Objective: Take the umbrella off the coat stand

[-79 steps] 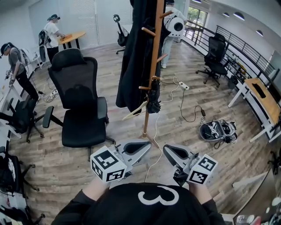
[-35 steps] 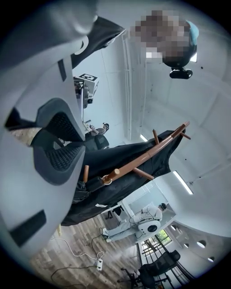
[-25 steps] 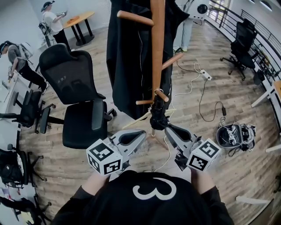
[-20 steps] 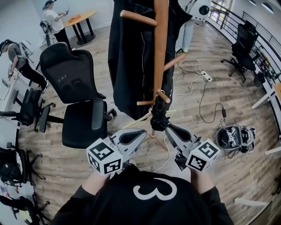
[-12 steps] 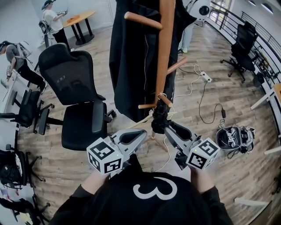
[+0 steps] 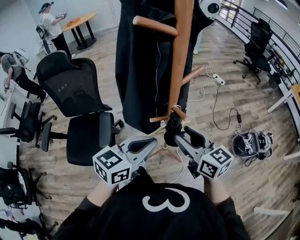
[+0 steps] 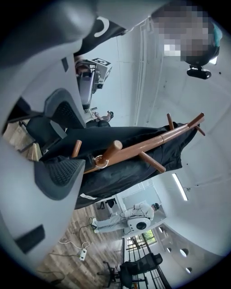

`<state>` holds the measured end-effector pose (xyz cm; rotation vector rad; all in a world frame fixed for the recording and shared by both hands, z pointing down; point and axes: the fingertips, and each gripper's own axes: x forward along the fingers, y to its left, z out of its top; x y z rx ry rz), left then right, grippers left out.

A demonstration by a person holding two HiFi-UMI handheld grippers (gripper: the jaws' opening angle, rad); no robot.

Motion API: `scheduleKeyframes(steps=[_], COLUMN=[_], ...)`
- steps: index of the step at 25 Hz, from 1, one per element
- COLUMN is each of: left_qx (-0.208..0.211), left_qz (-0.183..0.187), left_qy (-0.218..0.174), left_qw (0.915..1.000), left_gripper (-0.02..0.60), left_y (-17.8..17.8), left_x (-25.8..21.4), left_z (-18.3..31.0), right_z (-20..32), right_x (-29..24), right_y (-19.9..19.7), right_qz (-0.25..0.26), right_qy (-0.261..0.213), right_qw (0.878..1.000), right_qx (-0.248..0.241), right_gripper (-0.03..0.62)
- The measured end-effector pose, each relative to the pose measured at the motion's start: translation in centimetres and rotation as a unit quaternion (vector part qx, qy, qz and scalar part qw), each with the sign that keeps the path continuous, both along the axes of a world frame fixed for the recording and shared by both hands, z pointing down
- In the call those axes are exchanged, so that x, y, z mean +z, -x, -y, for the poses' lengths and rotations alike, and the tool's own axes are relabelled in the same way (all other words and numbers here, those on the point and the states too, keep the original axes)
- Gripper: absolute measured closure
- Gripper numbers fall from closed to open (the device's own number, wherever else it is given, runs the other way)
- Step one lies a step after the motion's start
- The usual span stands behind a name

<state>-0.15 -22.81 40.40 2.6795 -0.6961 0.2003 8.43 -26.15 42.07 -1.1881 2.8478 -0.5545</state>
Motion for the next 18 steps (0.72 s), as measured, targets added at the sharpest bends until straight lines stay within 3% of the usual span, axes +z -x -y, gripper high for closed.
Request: scheduleKeyframes(steps=[18], left_qx=[0.033], left_qz=[-0.016], left_qy=[0.018], left_qw=[0.9992], left_gripper=[0.565], left_y=[1.4], left_x=[1.4], left_z=[2.3], right_z=[4.1], right_x=[2.8], right_y=[0.2], right_qz=[-0.102], right_qy=[-0.009], right_qw=[0.991], right_qx=[0.087], right_gripper=[0.381])
